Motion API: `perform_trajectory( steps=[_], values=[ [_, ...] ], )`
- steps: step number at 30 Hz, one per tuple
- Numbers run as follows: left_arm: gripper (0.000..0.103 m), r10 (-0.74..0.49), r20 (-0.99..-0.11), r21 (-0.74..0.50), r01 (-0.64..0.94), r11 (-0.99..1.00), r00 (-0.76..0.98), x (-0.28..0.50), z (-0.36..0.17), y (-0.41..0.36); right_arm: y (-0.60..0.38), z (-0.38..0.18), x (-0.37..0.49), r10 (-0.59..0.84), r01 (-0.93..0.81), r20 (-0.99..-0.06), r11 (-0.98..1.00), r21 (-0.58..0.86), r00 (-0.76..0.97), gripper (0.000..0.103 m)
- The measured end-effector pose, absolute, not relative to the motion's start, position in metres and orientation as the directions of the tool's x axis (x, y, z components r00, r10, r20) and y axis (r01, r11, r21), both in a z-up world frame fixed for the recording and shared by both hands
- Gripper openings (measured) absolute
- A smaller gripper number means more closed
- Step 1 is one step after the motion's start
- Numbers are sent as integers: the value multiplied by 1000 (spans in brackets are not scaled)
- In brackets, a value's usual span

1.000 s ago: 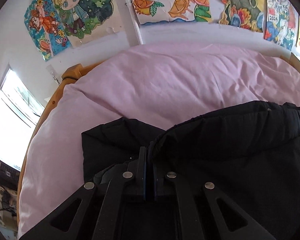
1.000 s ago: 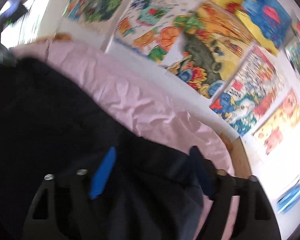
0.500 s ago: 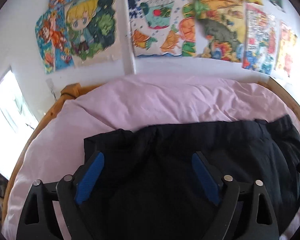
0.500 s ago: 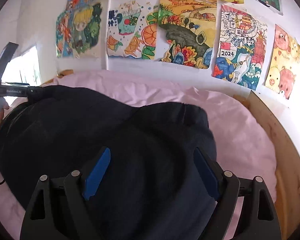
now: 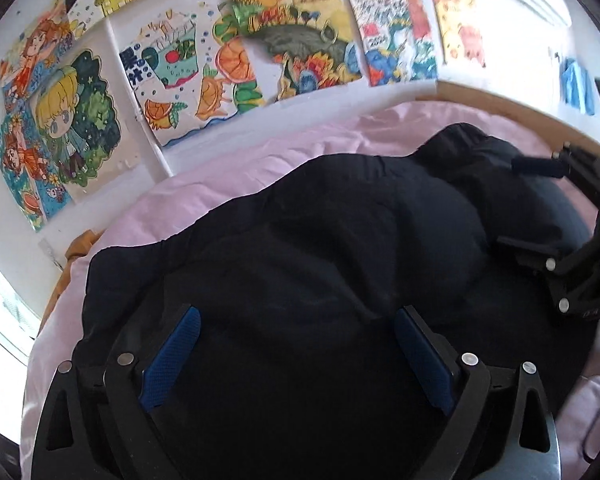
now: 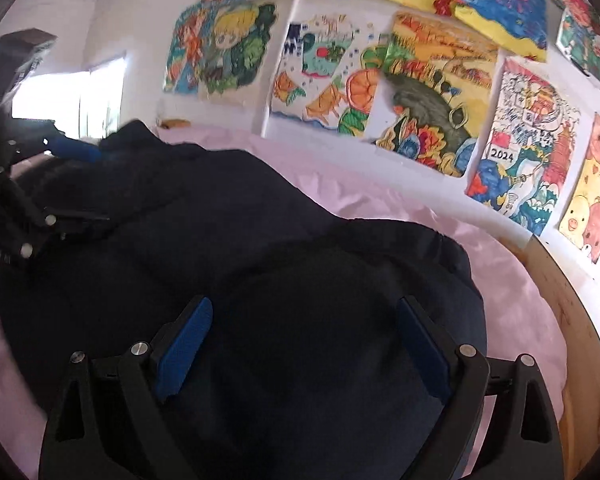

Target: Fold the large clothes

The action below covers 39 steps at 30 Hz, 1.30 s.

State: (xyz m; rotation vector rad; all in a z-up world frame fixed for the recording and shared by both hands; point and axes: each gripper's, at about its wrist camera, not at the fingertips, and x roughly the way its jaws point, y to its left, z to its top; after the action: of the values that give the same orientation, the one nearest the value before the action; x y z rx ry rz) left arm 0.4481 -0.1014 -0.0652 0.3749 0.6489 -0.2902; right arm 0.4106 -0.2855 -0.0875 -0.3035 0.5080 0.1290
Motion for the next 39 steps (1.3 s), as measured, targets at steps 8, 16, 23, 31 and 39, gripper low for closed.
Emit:
perform_trajectory(
  steps=[8,16,23,31,39],
  values=[
    [103,-114,-688,100,249,963,717,508,-71,-71,-301,-96,463,-77,-73,-525,963,-259,848,90],
    [103,-142,-731,-47,158,986,668,540,-94,-40,-319,-118,518,-98,-16,-608,984,-179,788,97],
    [103,-140,-728,-33,170,985,671,538,-101,-45,-332,-141,528,-54,5,-663,997,-76,747,101],
    [103,-148,-728,-38,176,984,669,537,-102,-44,-332,-146,525,-72,26,-646,996,-80,760,102],
    [103,-195,-725,-95,185,978,660,532,-99,-34,-338,-143,517,-37,20,-633,999,-34,774,102]
  ],
)
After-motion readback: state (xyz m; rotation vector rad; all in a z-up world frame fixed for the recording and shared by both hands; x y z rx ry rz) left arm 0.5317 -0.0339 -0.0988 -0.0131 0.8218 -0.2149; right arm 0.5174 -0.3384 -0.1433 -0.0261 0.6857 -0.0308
